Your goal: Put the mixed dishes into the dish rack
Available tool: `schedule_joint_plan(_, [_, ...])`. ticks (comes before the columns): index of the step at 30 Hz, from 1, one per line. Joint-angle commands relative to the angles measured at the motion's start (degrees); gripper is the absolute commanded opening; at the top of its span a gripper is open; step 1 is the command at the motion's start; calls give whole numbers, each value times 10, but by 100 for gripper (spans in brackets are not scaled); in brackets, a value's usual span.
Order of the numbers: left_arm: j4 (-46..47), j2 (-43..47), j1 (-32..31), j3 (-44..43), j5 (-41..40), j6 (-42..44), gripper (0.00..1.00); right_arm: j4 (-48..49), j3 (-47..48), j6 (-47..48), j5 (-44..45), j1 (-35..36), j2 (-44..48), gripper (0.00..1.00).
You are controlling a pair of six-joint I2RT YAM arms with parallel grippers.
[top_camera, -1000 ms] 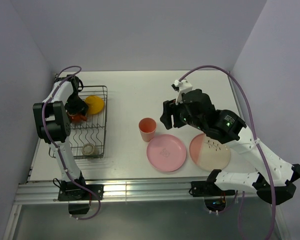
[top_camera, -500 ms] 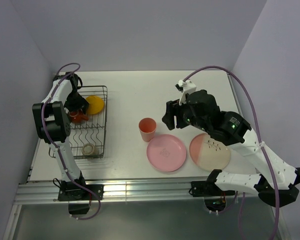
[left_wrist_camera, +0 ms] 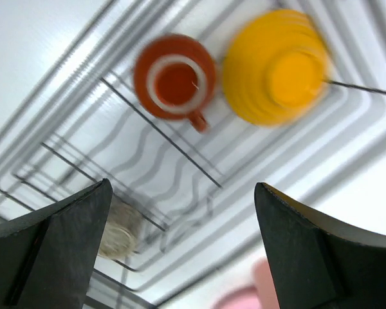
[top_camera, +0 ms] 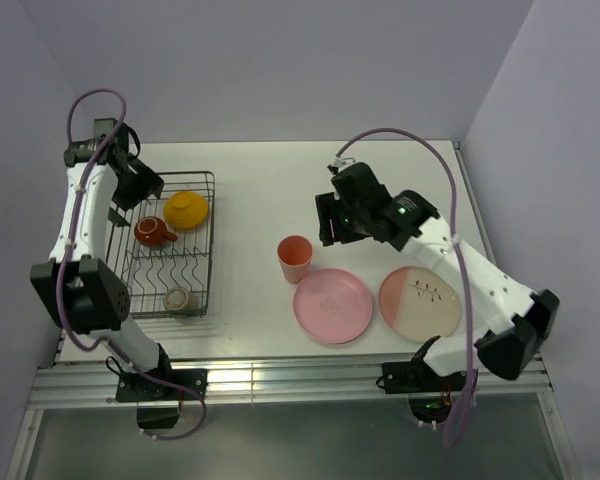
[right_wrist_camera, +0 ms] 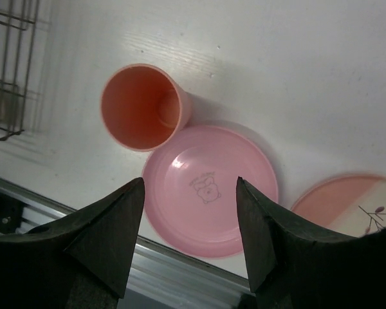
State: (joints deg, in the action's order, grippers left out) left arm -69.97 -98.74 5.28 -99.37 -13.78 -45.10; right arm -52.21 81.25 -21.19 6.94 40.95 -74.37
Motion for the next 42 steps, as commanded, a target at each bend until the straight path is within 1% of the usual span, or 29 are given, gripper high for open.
schedule_joint_plan(1, [-4,93,-5,21,87,-39,99,-37,58,-13,25,-15,-57,66])
schedule_joint_plan(2, [4,112,-12,34,105,-48,99,-41,64,-14,20,-18,-87,66])
schedule_joint_plan(3, [12,151,-16,48,136,-64,99,-43,72,-15,16,-21,-100,65])
schedule_joint_plan(4, [36,171,-20,75,157,-71,98,-39,76,-15,10,-23,-110,65])
schedule_joint_plan(6, [58,216,-32,100,197,-89,97,-30,80,-12,2,-23,-133,65])
schedule_joint_plan(7, [69,228,-36,114,231,-96,96,-23,81,-13,0,-23,-139,65])
schedule_joint_plan(11, [60,262,-71,116,263,-106,95,-20,91,-19,-8,-24,-185,64])
schedule_joint_plan(13, [58,270,-74,112,285,-106,95,-14,88,-19,-23,-24,-197,61])
schedule_joint_plan(16, [54,287,-78,109,294,-106,95,10,66,-30,-49,-20,-196,60])
schedule_joint_plan(23, [56,311,-79,138,320,-101,95,36,21,-39,-62,-5,-221,59])
schedule_joint_plan(26, [63,317,-82,147,333,-99,95,49,9,-42,-66,4,-239,56])
schedule_joint_plan(29, [58,313,-85,145,343,-92,95,55,8,-47,-67,15,-263,50])
schedule_joint_plan(30, [56,313,-85,142,346,-90,95,55,11,-47,-66,17,-271,42])
schedule_joint_plan(32, [55,312,-87,139,350,-87,95,54,20,-51,-51,22,-281,32])
schedule_joint_plan(33, [55,311,-87,137,353,-86,95,52,23,-51,-40,23,-281,16])
schedule_joint_plan(35, [55,309,-89,136,358,-83,95,44,41,-53,-9,23,-276,0])
schedule_joint_plan(37, [56,307,-91,138,362,-81,95,26,57,-47,11,23,-268,0])
schedule_joint_plan(39, [60,306,-92,146,368,-78,95,-4,94,-43,41,24,-259,0])
schedule_joint_plan(41, [73,301,-97,153,389,-72,95,-32,132,-37,48,20,-236,0])
schedule_joint_plan(42, [82,299,-98,156,403,-70,95,-39,144,-34,38,17,-225,0])
